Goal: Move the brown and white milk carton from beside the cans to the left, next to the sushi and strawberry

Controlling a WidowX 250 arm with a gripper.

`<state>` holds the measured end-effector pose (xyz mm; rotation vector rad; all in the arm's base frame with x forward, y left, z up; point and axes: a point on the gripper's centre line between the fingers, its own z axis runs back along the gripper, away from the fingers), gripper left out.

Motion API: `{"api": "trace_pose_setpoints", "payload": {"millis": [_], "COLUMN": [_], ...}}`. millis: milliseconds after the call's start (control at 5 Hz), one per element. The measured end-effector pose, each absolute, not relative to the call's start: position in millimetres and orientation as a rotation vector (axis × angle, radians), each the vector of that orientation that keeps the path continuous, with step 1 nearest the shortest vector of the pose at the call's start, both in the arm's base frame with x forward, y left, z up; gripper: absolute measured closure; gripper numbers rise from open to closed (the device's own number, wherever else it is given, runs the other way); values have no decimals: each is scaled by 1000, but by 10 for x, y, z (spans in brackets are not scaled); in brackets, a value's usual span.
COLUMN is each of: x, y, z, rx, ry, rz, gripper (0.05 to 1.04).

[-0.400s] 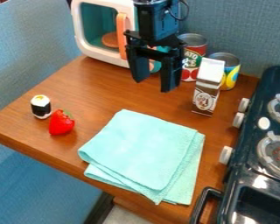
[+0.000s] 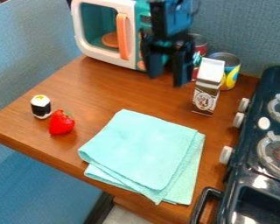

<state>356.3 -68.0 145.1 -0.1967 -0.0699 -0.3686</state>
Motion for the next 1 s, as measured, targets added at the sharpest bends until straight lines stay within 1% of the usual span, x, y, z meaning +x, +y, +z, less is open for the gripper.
{"api": "trace_pose_setpoints", "payload": {"millis": [200, 400, 600, 800, 1000], "x": [3672, 3838, 3931, 4087, 4119], "y": [-788, -964, -1037, -1079, -1190], "z": [1579, 1701, 1757, 1710, 1650], "rx": [-196, -162, -112, -25, 17], "ry": [-99, -141, -176, -166, -168], "rz": [-387, -410, -389, -315, -263], "gripper": [82, 82, 82, 82, 82]}}
